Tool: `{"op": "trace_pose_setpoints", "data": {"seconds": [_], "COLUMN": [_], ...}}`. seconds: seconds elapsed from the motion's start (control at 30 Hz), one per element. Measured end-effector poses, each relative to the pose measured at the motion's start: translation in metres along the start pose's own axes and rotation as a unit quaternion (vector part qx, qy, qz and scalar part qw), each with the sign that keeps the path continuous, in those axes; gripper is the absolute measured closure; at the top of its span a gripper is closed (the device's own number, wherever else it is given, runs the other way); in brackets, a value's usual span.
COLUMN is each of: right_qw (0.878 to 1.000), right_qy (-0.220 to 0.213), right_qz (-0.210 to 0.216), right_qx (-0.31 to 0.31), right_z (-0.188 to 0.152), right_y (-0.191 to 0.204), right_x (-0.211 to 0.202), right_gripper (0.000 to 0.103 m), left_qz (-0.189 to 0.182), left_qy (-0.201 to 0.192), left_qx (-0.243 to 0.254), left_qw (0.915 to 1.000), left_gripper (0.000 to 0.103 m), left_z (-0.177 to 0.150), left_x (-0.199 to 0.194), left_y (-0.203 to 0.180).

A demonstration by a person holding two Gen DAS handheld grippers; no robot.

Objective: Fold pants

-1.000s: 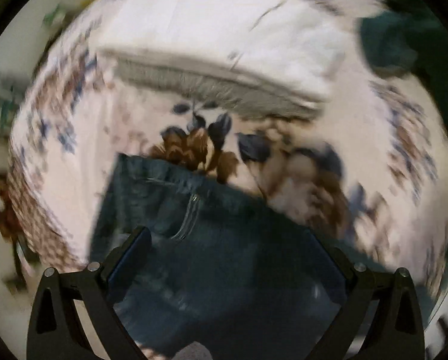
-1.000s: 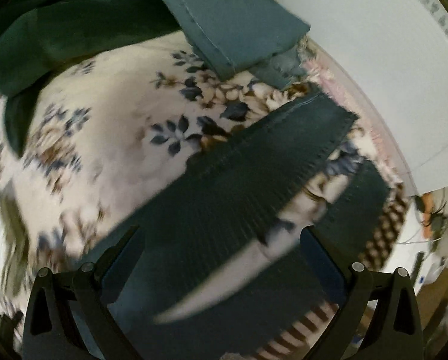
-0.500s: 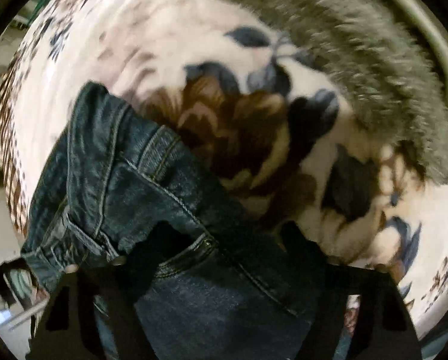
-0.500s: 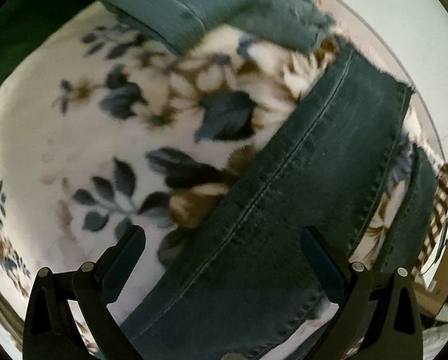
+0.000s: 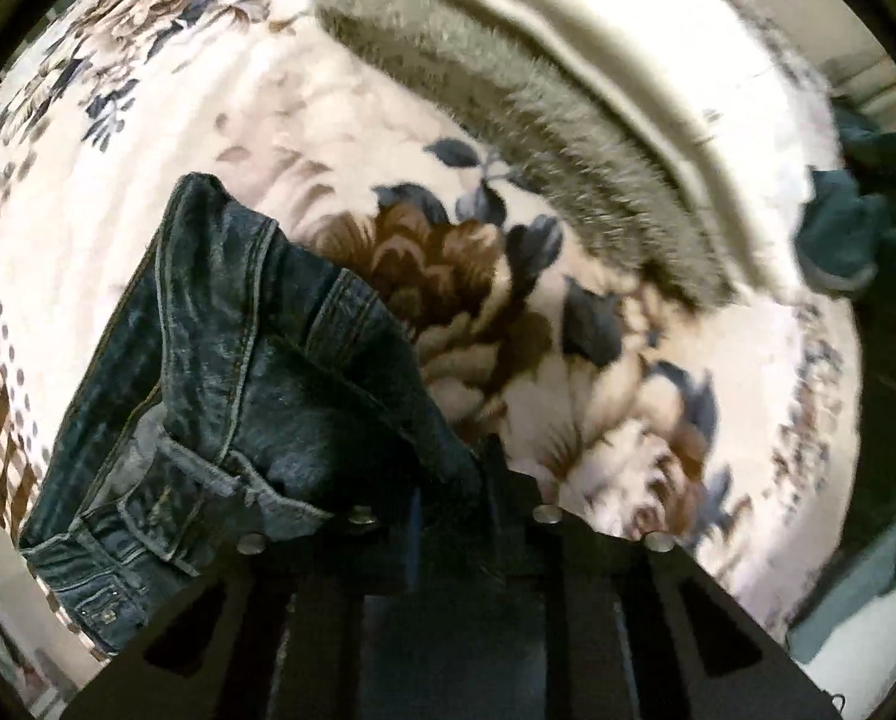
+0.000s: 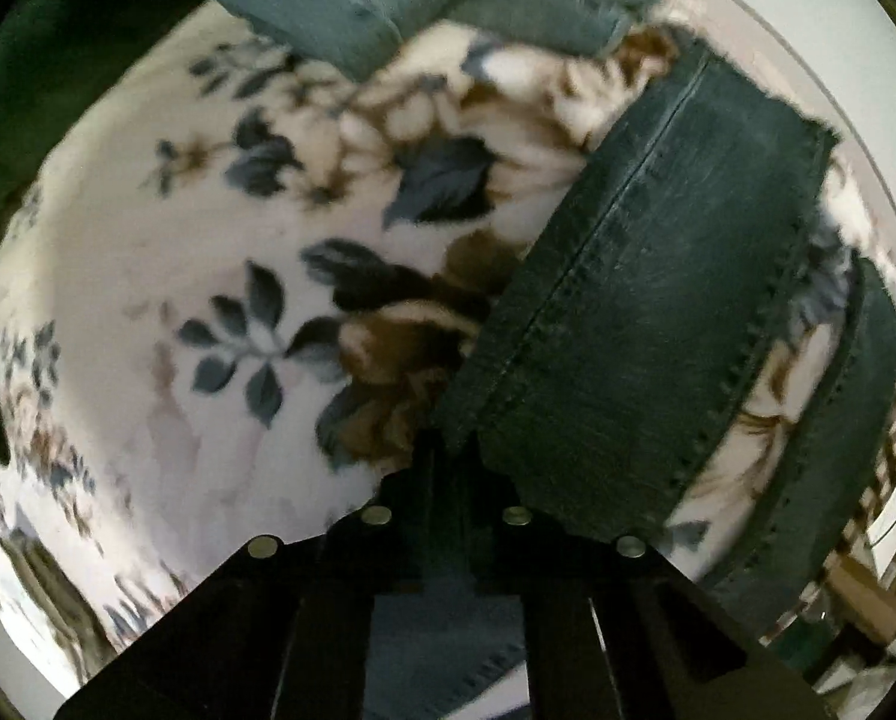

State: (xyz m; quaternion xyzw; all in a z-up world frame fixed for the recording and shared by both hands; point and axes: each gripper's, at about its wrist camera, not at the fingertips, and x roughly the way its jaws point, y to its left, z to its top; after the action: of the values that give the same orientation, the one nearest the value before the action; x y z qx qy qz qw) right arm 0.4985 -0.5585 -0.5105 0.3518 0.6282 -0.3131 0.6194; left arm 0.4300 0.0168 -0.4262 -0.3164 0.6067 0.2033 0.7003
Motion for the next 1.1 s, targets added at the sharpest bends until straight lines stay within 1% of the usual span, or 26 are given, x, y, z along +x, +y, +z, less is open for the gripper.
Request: {"op": "trace_pose_setpoints", "data": {"seconds": [0.07,0.1,0.13,0.17,0.2,0.23,0.27,0.3,0.33,0.37,0.43,0.53,0.6,0.73,0.87,0.93,0.97,1.0,1.07,1.1], "right_qw": [1.0,1.0,0.999,0.999,0.998,0.997,0.997,0.996,0.996,0.996,0.995,0.994,0.994,0.995,0.993,0.993,0.993,0.993,0.995,0.994], "right_qy": [-0.015,-0.023,-0.033,-0.04,-0.045,-0.048,-0.05,-0.051,-0.051,-0.051,-0.051,-0.049,-0.041,-0.022,-0.018,-0.009,-0.002,0.008,0.039,0.05], "right_qz": [0.008,0.011,0.015,0.02,0.027,0.032,0.037,0.044,0.049,0.056,0.062,0.055,0.047,0.024,-0.002,-0.008,-0.009,-0.005,0.025,0.044], "right_qx": [-0.01,-0.017,-0.024,-0.031,-0.038,-0.043,-0.047,-0.05,-0.052,-0.053,-0.058,-0.075,-0.084,-0.091,-0.114,-0.115,-0.115,-0.113,-0.094,-0.084], "right_z": [-0.013,-0.019,-0.028,-0.035,-0.042,-0.04,-0.042,-0.053,-0.044,-0.049,-0.063,-0.09,-0.105,-0.131,-0.142,-0.144,-0.144,-0.143,-0.139,-0.138], "right_y": [-0.001,-0.005,-0.009,-0.015,-0.023,-0.026,-0.034,-0.045,-0.06,-0.08,-0.115,-0.149,-0.167,-0.202,-0.215,-0.221,-0.224,-0.228,-0.244,-0.251], "right_x": [-0.017,-0.024,-0.034,-0.044,-0.053,-0.061,-0.069,-0.077,-0.085,-0.095,-0.106,-0.113,-0.107,-0.08,-0.053,-0.038,-0.032,-0.027,-0.02,-0.02], "right_gripper": [0.099,0.099,0.099,0.099,0.099,0.099,0.099,0.099,0.099,0.099,0.099,0.099,0.099,0.099,0.099,0.099,0.099,0.094,0.079,0.059], "left_qz": [-0.028,-0.037,-0.049,-0.058,-0.069,-0.077,-0.084,-0.09,-0.092,-0.094,-0.09,-0.08,-0.065,-0.052,-0.054,-0.055,-0.053,-0.05,-0.029,-0.019], "left_qy": [-0.008,-0.01,-0.014,-0.017,-0.019,-0.022,-0.025,-0.027,-0.03,-0.033,-0.031,-0.02,-0.015,0.0,0.011,0.012,0.012,0.013,0.02,0.02], "left_qx": [-0.001,0.0,0.003,0.003,0.002,0.0,-0.004,-0.005,-0.005,-0.006,-0.009,-0.024,-0.03,-0.05,-0.07,-0.066,-0.062,-0.062,-0.059,-0.053], "left_qw": [0.9996,0.9993,0.9987,0.9982,0.9975,0.9968,0.9961,0.9956,0.9953,0.995,0.9954,0.9963,0.9973,0.9974,0.996,0.9963,0.9966,0.9967,0.9976,0.9982], "left_gripper": [0.09,0.09,0.09,0.09,0.09,0.09,0.09,0.09,0.09,0.09,0.09,0.09,0.09,0.09,0.09,0.089,0.086,0.086,0.081,0.08], "left_z": [-0.012,-0.013,-0.022,-0.006,-0.014,-0.007,-0.012,-0.013,-0.025,-0.037,-0.054,-0.081,-0.102,-0.131,-0.141,-0.142,-0.142,-0.142,-0.142,-0.142], "left_x": [-0.024,-0.03,-0.044,-0.039,-0.052,-0.048,-0.056,-0.055,-0.061,-0.065,-0.062,-0.058,-0.049,-0.025,0.004,0.011,0.012,0.009,0.002,-0.004], "left_y": [0.009,0.017,0.022,0.048,0.056,0.078,0.09,0.096,0.107,0.119,0.133,0.167,0.189,0.226,0.249,0.251,0.25,0.25,0.249,0.247]}}
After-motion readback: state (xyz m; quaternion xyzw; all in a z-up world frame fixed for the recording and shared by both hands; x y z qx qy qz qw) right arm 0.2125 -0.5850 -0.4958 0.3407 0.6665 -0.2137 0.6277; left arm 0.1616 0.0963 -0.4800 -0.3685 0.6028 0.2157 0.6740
